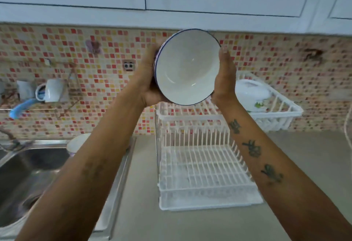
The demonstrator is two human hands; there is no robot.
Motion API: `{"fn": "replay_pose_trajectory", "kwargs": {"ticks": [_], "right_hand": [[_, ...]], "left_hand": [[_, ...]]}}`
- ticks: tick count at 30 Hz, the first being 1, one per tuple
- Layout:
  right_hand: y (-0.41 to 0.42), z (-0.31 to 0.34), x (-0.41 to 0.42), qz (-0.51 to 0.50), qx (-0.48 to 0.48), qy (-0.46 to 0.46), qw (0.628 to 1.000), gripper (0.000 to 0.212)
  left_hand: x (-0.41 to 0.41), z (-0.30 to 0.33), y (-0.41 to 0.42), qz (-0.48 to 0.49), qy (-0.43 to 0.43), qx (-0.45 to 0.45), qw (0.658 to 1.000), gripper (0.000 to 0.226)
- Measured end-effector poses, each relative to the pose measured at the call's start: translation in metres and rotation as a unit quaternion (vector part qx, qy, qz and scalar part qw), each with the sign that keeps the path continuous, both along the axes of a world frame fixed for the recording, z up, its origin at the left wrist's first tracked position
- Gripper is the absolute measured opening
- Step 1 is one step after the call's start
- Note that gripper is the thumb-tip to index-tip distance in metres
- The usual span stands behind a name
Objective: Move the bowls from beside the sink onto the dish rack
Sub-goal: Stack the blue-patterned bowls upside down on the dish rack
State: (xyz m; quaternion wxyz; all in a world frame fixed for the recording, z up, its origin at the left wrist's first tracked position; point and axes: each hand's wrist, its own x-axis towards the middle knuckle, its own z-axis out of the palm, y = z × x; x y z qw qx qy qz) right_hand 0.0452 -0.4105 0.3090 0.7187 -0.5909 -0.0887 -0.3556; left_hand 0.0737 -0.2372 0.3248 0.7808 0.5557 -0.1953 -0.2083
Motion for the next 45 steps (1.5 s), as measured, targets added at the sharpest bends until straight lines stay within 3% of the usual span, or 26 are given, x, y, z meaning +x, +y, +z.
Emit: {"fn": "replay_pose_trajectory", "kwargs": {"ticks": [3, 7, 12, 15, 18, 22, 29, 32, 36, 38, 41, 43, 45], "right_hand": [[-0.029, 0.005, -0.011, 0.013, -0.102, 0.166, 0.981, 0.049], [-0.055, -0.010, 0.002, 0.042, -0.104, 0.305, 0.946, 0.067], [-0.062, -0.028, 0.018, 0.025, -0.123, 0.408, 0.905, 0.071], [-0.064, -0.034, 0.023, 0.061, -0.170, 0.434, 0.882, 0.062], [-0.065, -0.037, 0.027, 0.064, -0.187, 0.432, 0.880, 0.055], [-0.070, -0.045, 0.037, 0.021, -0.224, 0.458, 0.860, 0.073], [-0.068, -0.043, 0.029, -0.009, -0.280, 0.456, 0.845, 0.061], [-0.063, -0.040, 0.022, -0.059, -0.335, 0.445, 0.829, 0.061], [-0.052, -0.044, 0.015, -0.174, -0.382, 0.327, 0.847, 0.058], [-0.046, -0.043, 0.013, -0.220, -0.349, 0.277, 0.868, 0.052], [-0.033, -0.040, 0.013, -0.254, -0.291, 0.226, 0.894, 0.042], [-0.014, -0.039, 0.012, -0.255, -0.247, 0.179, 0.918, 0.036], [0.012, -0.038, 0.013, -0.230, -0.202, 0.129, 0.943, 0.026]], "left_hand": [[0.012, -0.006, -0.026, 0.080, -0.061, 0.025, 0.995, 0.054], [0.035, -0.021, -0.051, 0.207, -0.257, 0.151, 0.932, 0.058], [0.037, -0.045, -0.076, 0.209, -0.340, 0.248, 0.882, 0.062], [0.045, -0.055, -0.082, 0.189, -0.390, 0.327, 0.840, 0.070], [0.048, -0.060, -0.081, 0.147, -0.413, 0.371, 0.819, 0.073], [0.051, -0.064, -0.078, 0.121, -0.450, 0.436, 0.770, 0.079], [0.058, -0.075, -0.082, 0.112, -0.458, 0.509, 0.720, 0.079], [0.054, -0.073, -0.083, 0.102, -0.444, 0.499, 0.737, 0.077], [0.044, -0.067, -0.083, 0.176, -0.441, 0.427, 0.769, 0.083], [0.037, -0.062, -0.078, 0.207, -0.420, 0.334, 0.818, 0.083], [0.027, -0.050, -0.063, 0.215, -0.326, 0.166, 0.906, 0.064], [0.027, -0.046, -0.048, 0.255, -0.299, 0.104, 0.914, 0.049], [0.033, -0.048, -0.027, 0.298, -0.305, 0.083, 0.901, 0.036]]}}
